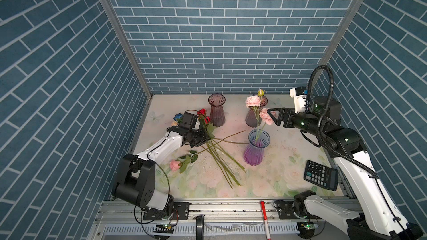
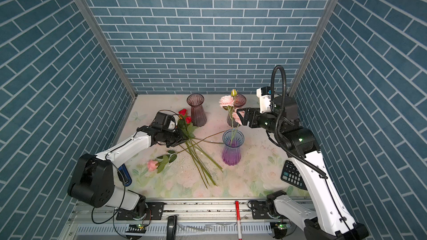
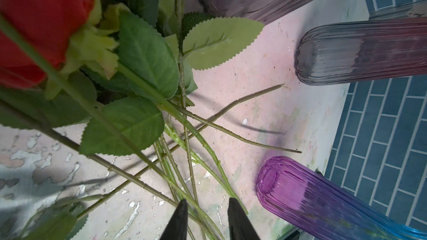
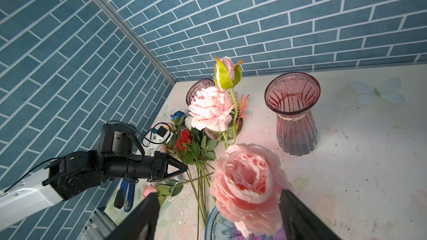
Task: Arrange the flowers into the vase
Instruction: 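Grasp the blue rose stem with the left gripper and lift it, then raise the blue rose toward the right gripper while the right gripper approaches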
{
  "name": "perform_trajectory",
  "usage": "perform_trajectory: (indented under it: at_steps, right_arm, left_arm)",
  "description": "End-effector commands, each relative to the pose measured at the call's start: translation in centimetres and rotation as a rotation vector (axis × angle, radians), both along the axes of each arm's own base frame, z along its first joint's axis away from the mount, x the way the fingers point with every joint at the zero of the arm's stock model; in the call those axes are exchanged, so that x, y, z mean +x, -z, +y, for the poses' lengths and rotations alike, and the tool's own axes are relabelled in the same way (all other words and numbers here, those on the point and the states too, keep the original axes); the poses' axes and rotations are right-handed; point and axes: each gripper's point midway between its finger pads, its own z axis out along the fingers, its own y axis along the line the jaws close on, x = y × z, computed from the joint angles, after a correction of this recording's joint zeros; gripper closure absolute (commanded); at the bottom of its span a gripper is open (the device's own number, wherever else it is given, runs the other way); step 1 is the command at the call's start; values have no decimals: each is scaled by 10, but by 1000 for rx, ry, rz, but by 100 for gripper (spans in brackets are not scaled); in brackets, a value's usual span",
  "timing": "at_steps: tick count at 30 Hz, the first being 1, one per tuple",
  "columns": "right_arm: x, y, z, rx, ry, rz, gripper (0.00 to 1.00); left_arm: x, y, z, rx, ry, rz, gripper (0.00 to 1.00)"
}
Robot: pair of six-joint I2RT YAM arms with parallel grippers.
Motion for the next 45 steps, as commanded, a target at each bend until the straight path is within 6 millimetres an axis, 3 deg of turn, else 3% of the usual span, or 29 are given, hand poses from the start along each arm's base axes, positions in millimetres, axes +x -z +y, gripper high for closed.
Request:
perform_trajectory:
  at_steps: [1, 9, 15, 18, 22, 25, 29, 34, 36, 40, 43, 45]
  right_arm:
    - [2, -11, -3, 0, 11, -42, 17]
    - [0, -11, -8, -15, 30, -48, 16]
    - [-4, -14, -18, -47, 71, -61, 15]
    - [-5, -21, -35, -121, 135, -92, 15]
    - [-9, -40, -78, -237, 317, -188, 14]
    - [-15, -62, -81, -257, 309, -291, 10]
    - [-22, -71, -41, -236, 70, -318, 10]
    - [-31, -77, 9, -94, -205, -295, 15]
    - [-38, -81, 28, -29, -322, -284, 15]
    - [-41, -89, 53, 93, -458, -224, 18]
    - [-39, -98, 64, 176, -513, -185, 23]
    - [-39, -105, 72, 245, -555, -148, 25]
  left_arm:
    - [0, 8, 4, 26, 7, 14, 68]
    - [-7, 30, 9, 79, 15, 92, 67]
    - [4, 36, 4, 68, 13, 96, 68]
    - [12, 40, 1, 51, 17, 96, 74]
    - [22, 39, -1, 8, -4, 93, 88]
    - [28, 24, 1, -9, -21, 60, 100]
    - [38, -16, 3, -54, -47, -16, 100]
    - [43, -101, 6, -76, -46, -205, 100]
    - [39, -144, 2, -72, -22, -309, 100]
    - [21, -228, -29, -78, 112, -557, 100]
    - [1, -273, -69, -155, 275, -703, 100]
    - [-18, -294, -97, -208, 407, -776, 100]
